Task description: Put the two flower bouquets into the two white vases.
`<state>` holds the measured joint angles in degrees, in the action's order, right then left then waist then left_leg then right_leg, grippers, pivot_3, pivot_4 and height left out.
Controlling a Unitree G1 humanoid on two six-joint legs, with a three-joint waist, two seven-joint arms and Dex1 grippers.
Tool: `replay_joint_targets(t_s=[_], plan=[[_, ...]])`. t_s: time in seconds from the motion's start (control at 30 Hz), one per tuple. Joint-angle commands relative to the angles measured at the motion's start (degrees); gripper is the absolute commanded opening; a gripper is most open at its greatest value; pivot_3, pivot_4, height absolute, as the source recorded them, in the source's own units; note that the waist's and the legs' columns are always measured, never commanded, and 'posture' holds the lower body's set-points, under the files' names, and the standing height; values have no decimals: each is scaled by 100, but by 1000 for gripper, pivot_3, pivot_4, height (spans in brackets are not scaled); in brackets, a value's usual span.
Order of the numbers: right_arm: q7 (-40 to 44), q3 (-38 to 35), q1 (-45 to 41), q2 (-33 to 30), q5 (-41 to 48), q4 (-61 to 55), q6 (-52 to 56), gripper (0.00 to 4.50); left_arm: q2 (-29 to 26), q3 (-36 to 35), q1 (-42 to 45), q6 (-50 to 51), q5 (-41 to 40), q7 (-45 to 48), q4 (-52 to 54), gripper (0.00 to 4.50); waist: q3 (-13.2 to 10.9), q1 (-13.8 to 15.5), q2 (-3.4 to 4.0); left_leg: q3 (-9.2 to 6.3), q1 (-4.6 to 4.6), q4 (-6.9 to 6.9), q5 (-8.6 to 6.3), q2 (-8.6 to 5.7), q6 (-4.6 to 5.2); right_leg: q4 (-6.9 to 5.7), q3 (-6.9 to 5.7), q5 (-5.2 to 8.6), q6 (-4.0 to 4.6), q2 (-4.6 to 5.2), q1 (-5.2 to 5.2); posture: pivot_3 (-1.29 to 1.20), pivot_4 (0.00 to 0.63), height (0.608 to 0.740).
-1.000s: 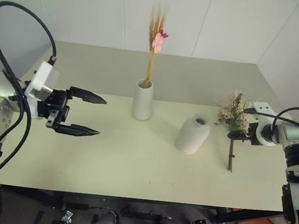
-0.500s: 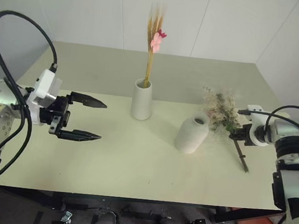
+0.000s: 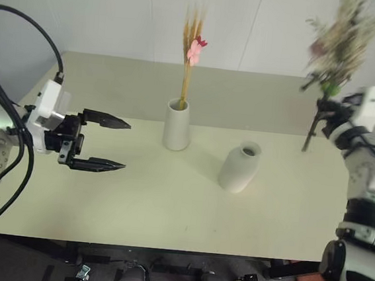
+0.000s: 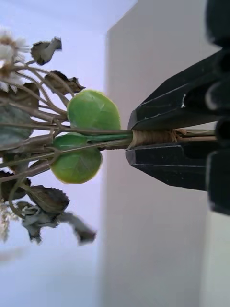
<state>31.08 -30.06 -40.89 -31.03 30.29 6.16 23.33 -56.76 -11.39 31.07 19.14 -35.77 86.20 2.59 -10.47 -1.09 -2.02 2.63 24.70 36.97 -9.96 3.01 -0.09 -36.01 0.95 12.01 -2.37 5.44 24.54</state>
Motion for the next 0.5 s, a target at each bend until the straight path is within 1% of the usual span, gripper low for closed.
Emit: replay_joint_targets(t_s=[0.03,0.13,0.27,0.33,0.5], plan=[[500,-332,321,97,1110,-1248,-66,199,-114,-153,56,-36,-17,-5,-12,4500,0,17,0,0,-6,1,0,0,0,1,-1,0,0,1,-8,0,150,740],[636,-153,578,242,1441,-1690,-72,199,-118,-116,106,-54,0,12,-76,4500,2,15,-2,6,-39,6,0,2,0,6,-1,3,-2,1,-38,0,150,740],[726,184,843,524,1793,-2159,-77,199,-124,-55,198,-37,33,7,-110,4500,2,3,-1,7,-44,5,0,7,0,1,3,4,-2,-5,-34,0,150,740],[686,326,857,603,1785,-2166,-128,199,-131,-58,204,-21,31,18,-98,4500,2,-3,-1,7,-41,4,0,8,0,-2,7,-1,7,-9,-27,0,150,740],[808,570,878,576,1687,-2002,-247,199,-186,-104,174,26,21,16,-55,4500,2,17,-1,7,-32,3,0,8,0,1,6,-4,16,-9,-22,0,150,740]])
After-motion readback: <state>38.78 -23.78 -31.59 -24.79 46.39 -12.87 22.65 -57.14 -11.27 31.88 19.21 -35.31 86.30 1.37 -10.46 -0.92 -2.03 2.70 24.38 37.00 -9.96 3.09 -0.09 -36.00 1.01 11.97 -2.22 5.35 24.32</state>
